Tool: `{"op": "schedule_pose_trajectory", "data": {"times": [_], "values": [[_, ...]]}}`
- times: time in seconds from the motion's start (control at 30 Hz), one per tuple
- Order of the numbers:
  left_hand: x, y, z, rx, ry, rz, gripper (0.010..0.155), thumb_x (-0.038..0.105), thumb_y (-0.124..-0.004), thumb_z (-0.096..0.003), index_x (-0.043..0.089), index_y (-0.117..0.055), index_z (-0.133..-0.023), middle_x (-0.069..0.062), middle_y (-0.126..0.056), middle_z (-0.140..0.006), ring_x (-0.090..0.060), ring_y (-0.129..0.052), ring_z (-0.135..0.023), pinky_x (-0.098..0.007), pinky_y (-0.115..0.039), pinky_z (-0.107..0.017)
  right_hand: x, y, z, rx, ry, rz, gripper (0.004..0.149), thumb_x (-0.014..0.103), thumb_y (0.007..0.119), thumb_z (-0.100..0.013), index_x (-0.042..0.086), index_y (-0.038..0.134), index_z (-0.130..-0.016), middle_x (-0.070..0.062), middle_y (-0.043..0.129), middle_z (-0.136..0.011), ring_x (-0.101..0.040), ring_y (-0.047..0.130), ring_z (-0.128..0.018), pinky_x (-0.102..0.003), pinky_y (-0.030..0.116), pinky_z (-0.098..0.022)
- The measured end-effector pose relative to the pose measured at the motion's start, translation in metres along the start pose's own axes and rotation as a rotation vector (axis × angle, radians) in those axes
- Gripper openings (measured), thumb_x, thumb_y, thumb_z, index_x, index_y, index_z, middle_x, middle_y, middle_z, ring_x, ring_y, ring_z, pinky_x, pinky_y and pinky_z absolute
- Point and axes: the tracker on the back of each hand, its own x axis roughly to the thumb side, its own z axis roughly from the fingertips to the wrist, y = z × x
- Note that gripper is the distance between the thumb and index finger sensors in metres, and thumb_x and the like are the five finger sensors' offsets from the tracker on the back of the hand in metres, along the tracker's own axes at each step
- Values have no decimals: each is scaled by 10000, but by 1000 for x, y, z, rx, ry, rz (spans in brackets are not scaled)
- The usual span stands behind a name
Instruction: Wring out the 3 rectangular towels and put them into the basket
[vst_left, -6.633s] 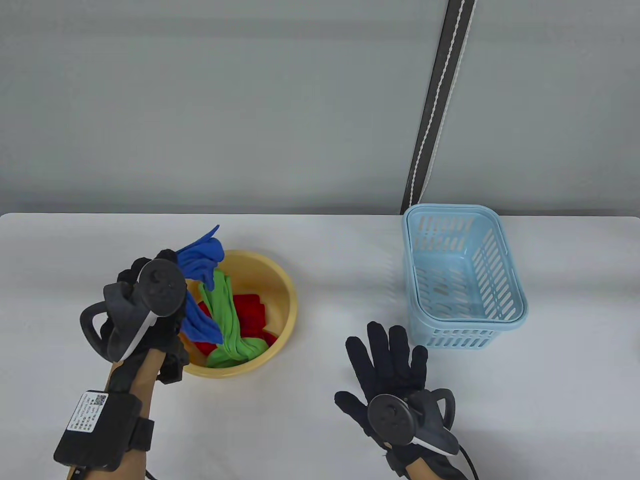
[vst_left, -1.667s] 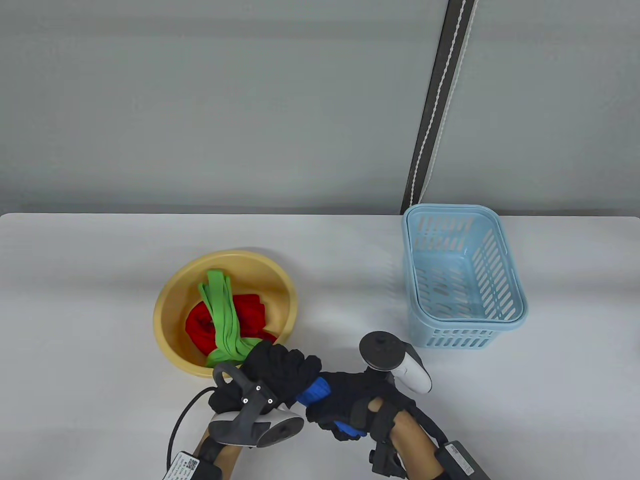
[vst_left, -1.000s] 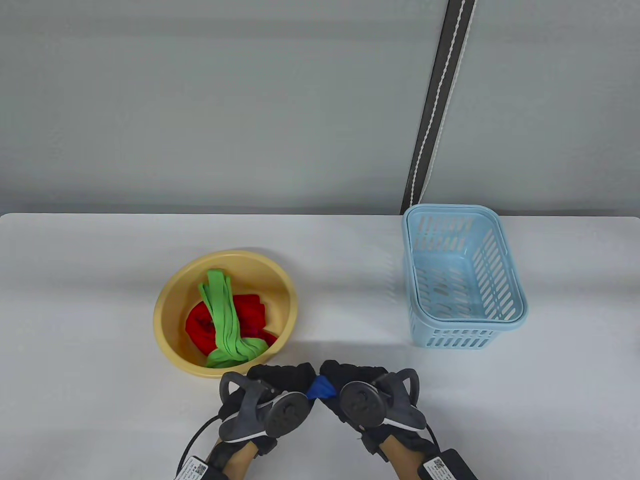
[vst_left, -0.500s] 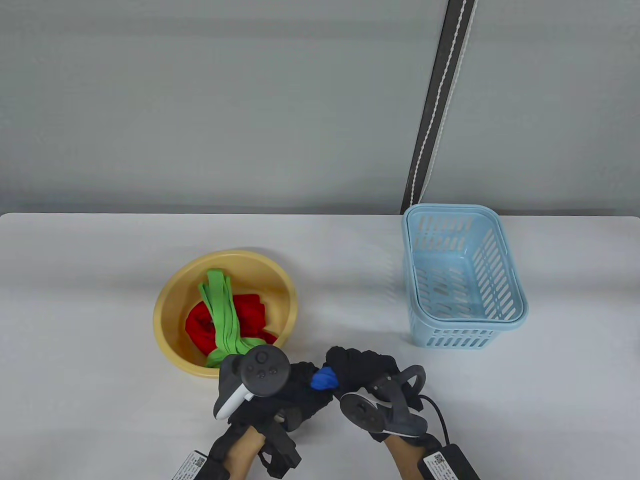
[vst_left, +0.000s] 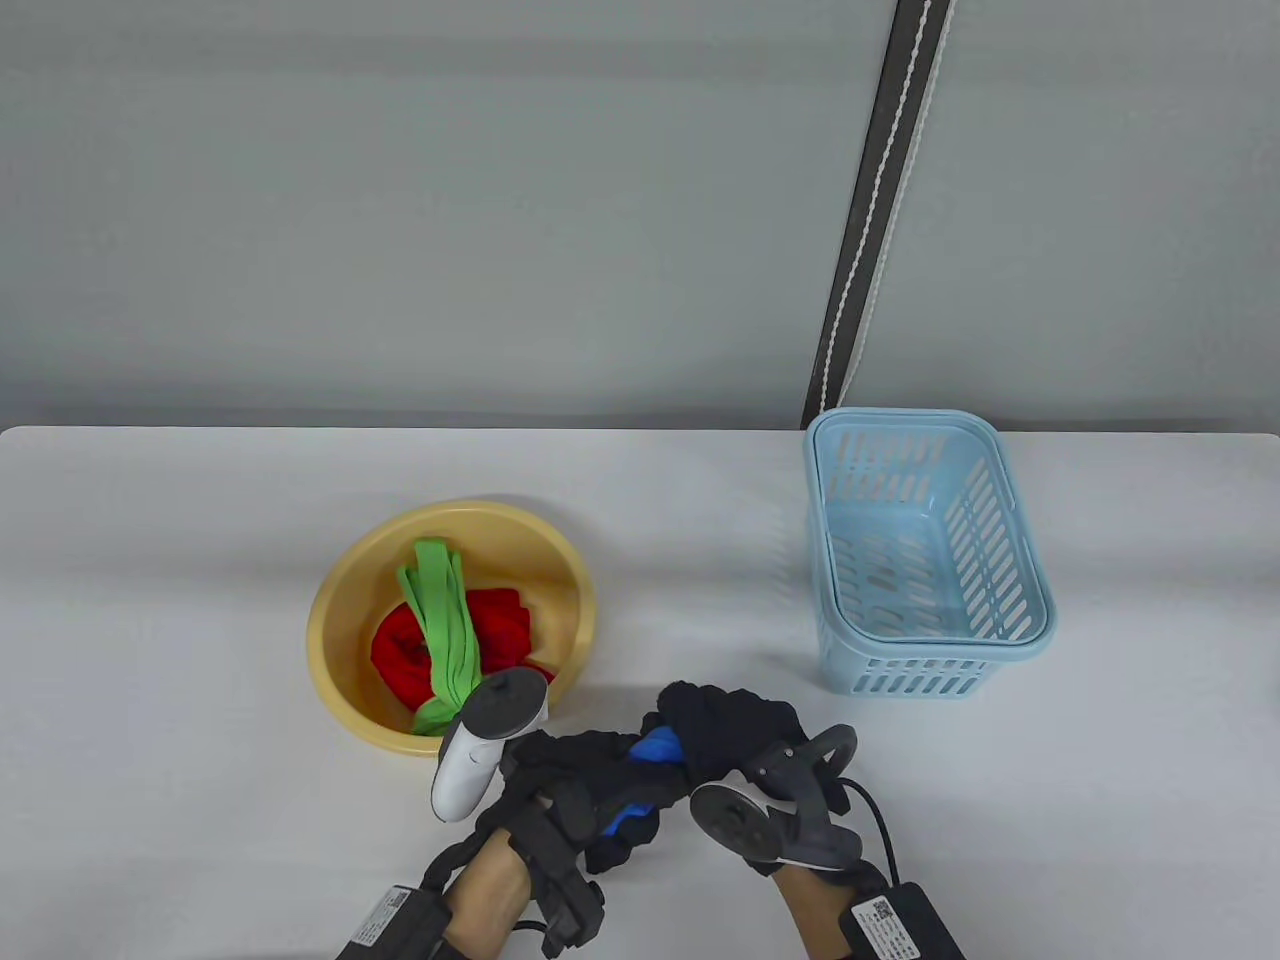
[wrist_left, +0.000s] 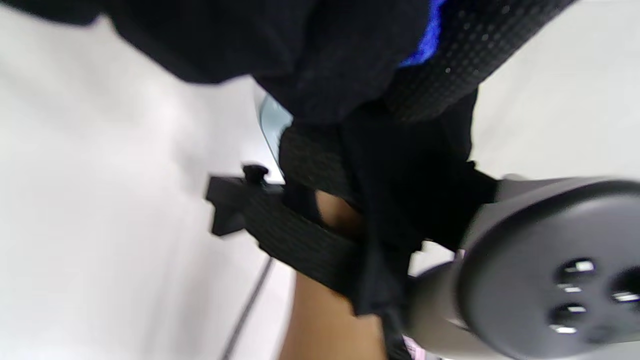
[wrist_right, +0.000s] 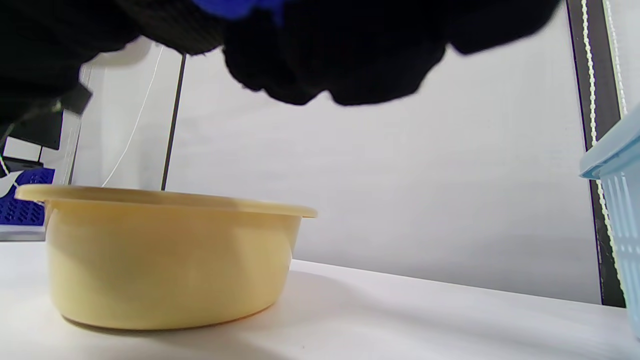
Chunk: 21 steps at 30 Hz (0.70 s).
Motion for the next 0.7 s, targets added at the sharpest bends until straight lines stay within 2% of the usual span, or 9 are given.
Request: {"op": "schedule_pose_trajectory", "data": {"times": [0.23, 0.7], "values": [[-7, -6, -8, -142, -21, 193, 416, 531, -832, -553, 132, -914, -638, 55, -1025, -264, -154, -947, -12, -398, -887, -78, -1, -2, -1, -39, -3, 8, 409, 516, 717, -564, 172, 743, -784, -4, 967, -447, -190, 978, -174, -394, 860, -124], [-9, -22, -12, -238, -60, 348, 387, 522, -790, -577, 154, -901, -627, 64, -1008, -263, -162, -936, -17, -406, -876, -81, -1, -4, 1, -102, -35, 15, 405, 494, 693, -591, 152, 692, -809, -38, 944, -495, -219, 973, -212, -418, 852, -151]]}}
